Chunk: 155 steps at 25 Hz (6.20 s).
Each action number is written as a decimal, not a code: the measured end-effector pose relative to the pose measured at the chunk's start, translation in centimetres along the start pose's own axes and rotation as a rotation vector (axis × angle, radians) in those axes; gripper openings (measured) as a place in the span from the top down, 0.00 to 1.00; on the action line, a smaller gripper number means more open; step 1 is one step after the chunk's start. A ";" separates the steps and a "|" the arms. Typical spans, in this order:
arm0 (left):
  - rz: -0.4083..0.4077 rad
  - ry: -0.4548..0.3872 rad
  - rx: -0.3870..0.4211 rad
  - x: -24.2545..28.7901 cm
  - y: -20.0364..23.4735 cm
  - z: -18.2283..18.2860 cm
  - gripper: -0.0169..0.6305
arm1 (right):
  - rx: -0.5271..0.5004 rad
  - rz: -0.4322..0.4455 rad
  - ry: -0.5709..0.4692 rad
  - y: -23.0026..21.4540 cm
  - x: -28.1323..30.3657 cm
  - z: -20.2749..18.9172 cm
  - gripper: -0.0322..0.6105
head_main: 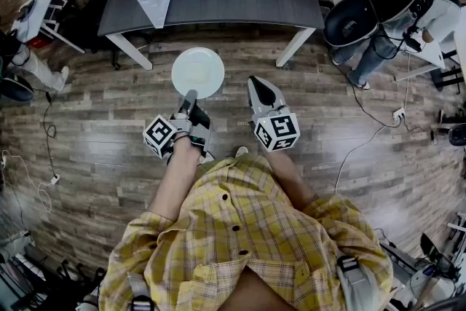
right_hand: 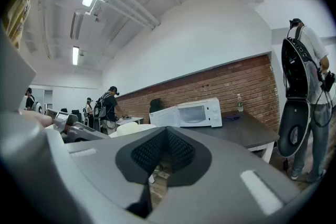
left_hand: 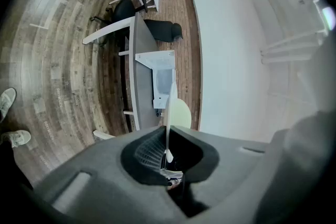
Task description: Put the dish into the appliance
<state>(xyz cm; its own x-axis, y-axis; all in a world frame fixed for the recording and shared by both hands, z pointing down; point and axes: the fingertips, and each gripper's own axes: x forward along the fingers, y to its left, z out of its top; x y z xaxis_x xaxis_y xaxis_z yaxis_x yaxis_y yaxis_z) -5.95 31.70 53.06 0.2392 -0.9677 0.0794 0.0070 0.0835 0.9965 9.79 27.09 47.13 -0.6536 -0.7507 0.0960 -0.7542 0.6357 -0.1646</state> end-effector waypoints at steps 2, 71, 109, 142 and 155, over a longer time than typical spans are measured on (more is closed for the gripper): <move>0.025 0.001 0.026 -0.1 0.5 0.2 0.96 | 0.001 0.001 -0.002 -0.2 0.1 0.0 0.95; 0.045 0.056 -0.001 26.5 -0.9 12.3 0.96 | -0.025 0.024 0.033 -12.3 27.1 4.4 0.95; 0.086 0.119 -0.008 39.2 -0.4 19.2 0.96 | 0.033 -0.068 0.046 -17.5 39.2 5.8 0.95; 0.145 0.021 0.044 51.9 2.2 23.1 0.96 | -0.006 0.048 0.022 -23.8 47.1 6.2 0.95; 0.163 -0.065 0.019 56.2 5.5 25.5 0.96 | -0.009 0.023 0.022 -25.9 47.7 6.3 0.94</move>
<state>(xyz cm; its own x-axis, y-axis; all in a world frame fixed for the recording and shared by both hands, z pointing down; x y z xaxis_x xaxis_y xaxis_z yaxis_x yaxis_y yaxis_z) -17.20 -28.29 63.69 0.1727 -0.9550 0.2412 -0.0454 0.2369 0.9705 -1.44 -26.33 49.82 -0.6719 -0.7319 0.1135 -0.7395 0.6543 -0.1580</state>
